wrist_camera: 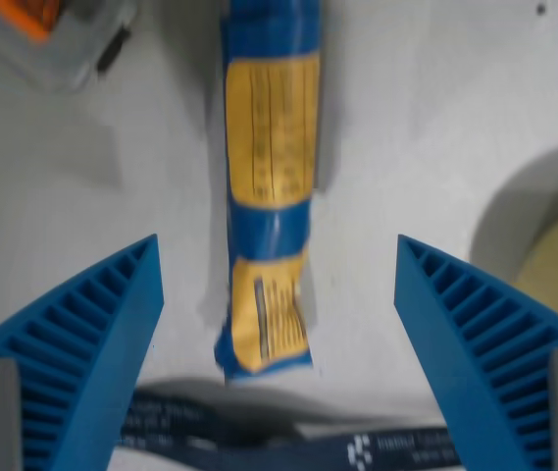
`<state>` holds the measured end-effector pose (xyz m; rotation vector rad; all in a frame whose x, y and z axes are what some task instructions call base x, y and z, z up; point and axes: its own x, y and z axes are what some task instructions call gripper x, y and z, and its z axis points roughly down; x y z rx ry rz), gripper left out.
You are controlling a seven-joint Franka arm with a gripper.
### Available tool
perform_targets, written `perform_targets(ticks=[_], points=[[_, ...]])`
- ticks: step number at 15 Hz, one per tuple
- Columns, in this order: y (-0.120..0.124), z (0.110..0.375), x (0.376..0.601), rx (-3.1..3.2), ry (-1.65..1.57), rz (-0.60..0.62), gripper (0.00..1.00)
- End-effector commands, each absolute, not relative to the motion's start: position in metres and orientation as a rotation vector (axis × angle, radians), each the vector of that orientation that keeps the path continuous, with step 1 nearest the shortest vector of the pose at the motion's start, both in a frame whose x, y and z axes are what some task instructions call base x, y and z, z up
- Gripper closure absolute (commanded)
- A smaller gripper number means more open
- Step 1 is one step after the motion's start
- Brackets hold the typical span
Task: Move above the blue bag
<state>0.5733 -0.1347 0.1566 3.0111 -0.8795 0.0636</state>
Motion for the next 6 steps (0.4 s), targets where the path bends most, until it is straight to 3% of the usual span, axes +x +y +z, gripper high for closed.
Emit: perform_targets(ticks=[1,6], points=[[-0.1372,0.1549,0.5807,2.948,-0.945,0.058,0.0],[-0.1373,0.1531,0.5821,2.954,-0.93,0.059,0.0]])
